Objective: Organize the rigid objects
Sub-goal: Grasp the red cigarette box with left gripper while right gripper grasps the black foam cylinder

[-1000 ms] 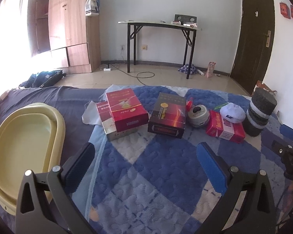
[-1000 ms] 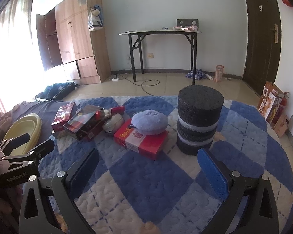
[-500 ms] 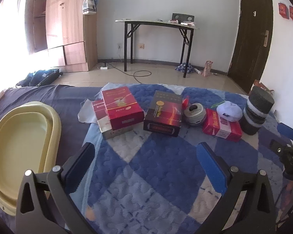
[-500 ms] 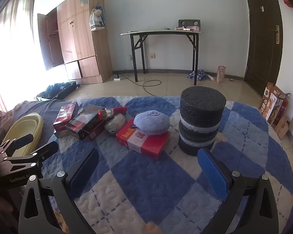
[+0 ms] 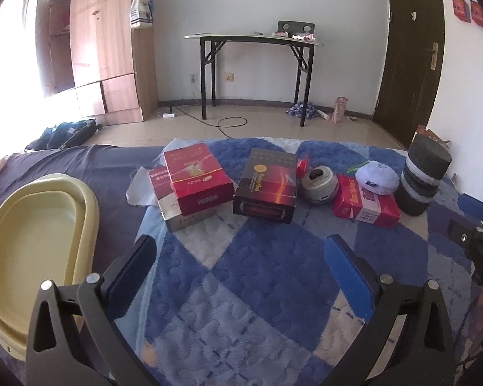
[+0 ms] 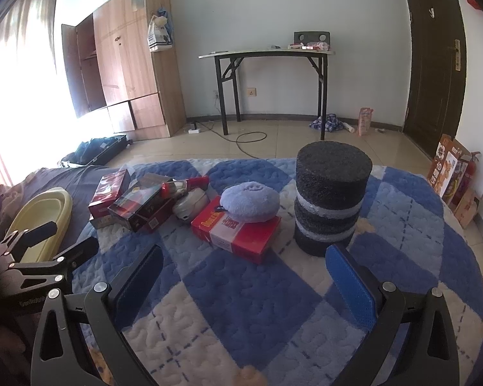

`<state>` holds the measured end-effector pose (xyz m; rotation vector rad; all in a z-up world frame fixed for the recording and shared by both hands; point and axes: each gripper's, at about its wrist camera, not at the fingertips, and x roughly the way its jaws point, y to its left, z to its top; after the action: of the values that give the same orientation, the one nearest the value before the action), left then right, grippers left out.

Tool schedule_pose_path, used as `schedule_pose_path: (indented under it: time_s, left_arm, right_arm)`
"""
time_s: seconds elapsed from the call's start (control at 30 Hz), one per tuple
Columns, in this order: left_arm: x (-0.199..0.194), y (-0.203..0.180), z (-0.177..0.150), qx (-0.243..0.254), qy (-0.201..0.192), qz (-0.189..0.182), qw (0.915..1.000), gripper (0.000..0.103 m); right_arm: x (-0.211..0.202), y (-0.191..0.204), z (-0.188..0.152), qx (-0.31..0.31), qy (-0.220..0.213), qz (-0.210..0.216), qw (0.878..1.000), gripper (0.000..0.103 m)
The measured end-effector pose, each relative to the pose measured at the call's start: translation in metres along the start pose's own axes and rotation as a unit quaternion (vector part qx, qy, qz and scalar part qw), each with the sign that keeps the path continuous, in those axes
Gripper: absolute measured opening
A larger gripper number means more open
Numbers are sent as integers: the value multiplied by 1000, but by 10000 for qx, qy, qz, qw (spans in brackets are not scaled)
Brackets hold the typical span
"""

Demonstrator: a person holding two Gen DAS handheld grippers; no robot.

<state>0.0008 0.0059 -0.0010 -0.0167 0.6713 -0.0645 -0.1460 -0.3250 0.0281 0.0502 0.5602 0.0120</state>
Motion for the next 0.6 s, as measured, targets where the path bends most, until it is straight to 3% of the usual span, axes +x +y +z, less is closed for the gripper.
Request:
schedule_pose_path:
  time_s: [0.3,0.37,0.47,0.57,0.6]
  left_arm:
    - [-9,-7,4,-248,-13,-265,9993,103]
    - [-16,-12,7,-80,-36,-532,9985,103]
    - [-26,-13,19,245,1,-608,9978,103]
    - [-23,-8,49,504,234,-724,9958,103]
    - [-23,-3,61,557,153,-665,9961,103]
  right_arm:
    - [-5,-12,1,69,-91,-64,9999,103]
    - [-7,-25,1,271,-65,-74,9996,103]
    - [-12,-44,4,645,-70,-87,9979,103]
    - [-26,-54,17,718,-418,-65,9965,103]
    - [-30,-59,17,855,-537,24,9949,103]
